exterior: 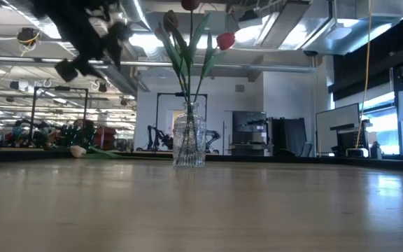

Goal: Sort flowers into vase by color
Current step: Put the white flower into the yellow vase

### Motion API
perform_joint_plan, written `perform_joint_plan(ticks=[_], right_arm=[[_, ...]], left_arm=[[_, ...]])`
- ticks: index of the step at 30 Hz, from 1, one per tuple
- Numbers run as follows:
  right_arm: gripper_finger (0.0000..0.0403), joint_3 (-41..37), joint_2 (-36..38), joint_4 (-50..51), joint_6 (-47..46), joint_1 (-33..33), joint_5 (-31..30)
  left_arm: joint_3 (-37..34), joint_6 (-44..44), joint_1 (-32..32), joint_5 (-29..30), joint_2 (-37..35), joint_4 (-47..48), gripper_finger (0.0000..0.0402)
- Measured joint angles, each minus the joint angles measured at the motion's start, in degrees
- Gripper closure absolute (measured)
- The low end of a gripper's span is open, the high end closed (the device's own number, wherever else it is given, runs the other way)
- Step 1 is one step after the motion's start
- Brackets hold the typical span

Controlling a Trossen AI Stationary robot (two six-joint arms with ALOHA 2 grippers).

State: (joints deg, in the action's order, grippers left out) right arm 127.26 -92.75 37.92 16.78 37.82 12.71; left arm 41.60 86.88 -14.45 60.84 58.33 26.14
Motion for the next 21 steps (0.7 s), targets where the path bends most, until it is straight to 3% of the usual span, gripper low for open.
perform_joint_plan(ticks=[7,14,21], right_arm=[[0.0198,0.0,1.2,3.7,-2.5,0.4,0.0],[0.0198,-0.4,0.9,6.2,-5.0,0.5,-1.2],[0.0185,-1.7,-0.4,-1.2,-4.3,1.0,-6.1]], left_arm=[[0.0,1.3,-14.6,-10.1,8.0,-4.2,0.0227],[0.0,0.4,-22.9,-11.0,16.6,-8.1,0.0239],[0.0,12.1,-30.5,-25.7,27.5,-9.1,0.0240]])
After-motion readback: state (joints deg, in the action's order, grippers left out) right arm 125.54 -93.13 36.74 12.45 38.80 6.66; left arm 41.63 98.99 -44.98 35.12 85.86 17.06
